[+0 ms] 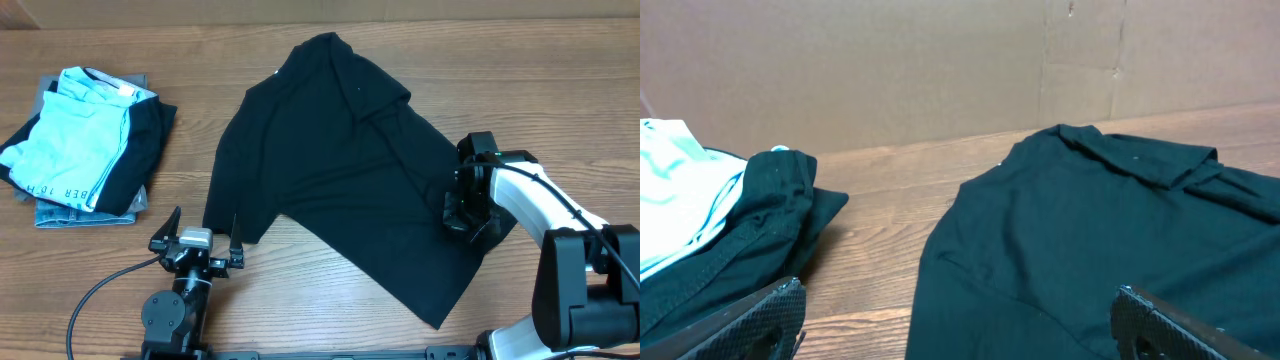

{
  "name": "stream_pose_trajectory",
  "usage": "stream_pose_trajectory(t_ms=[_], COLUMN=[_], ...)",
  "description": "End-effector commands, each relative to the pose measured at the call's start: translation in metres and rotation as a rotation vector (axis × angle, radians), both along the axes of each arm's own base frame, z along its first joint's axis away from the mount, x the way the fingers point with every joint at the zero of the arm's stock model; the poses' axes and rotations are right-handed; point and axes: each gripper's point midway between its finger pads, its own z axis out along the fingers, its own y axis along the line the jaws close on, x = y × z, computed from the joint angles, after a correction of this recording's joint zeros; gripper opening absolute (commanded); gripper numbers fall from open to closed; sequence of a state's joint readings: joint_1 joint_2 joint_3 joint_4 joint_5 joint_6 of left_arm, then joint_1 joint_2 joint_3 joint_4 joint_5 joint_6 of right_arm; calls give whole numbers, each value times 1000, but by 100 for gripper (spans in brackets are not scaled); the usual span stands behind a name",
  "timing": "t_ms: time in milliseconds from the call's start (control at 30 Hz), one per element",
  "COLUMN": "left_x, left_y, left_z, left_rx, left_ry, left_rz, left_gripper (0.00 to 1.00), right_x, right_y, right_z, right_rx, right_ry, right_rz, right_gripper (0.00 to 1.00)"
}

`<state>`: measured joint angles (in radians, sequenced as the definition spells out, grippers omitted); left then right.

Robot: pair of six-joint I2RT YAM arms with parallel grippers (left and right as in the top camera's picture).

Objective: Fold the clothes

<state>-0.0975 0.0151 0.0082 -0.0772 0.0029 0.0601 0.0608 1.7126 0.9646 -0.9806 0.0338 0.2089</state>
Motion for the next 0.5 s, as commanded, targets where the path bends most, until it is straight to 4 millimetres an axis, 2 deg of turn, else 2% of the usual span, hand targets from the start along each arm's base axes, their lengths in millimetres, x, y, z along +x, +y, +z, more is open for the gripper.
stream_pose_trajectory(t_ms=[0, 33, 67, 167, 333, 467], left_x=[0, 0, 0, 0, 0, 0], left_y=[2, 2, 2, 2, 2, 2], left_z=[0, 0, 0, 0, 0, 0], left_rx=[19, 19, 19, 19, 19, 19], left_ry=[-7, -7, -7, -7, -7, -7], left_rz=[10, 10, 10, 10, 10, 10], left_gripper=[100, 100, 100, 100, 100, 100], right_x=[-2, -3, -4, -8, -9, -9], right_y=[-1, -1, -1, 0, 1, 1], right_z=[2, 2, 2, 3, 3, 3], right_rx=[-9, -10, -10, -7, -4, -3], right_ry=[-4, 1, 6, 22, 27, 25], right_rz=[3, -1, -5, -24, -27, -27], right_gripper=[24, 36, 40, 42, 41, 27])
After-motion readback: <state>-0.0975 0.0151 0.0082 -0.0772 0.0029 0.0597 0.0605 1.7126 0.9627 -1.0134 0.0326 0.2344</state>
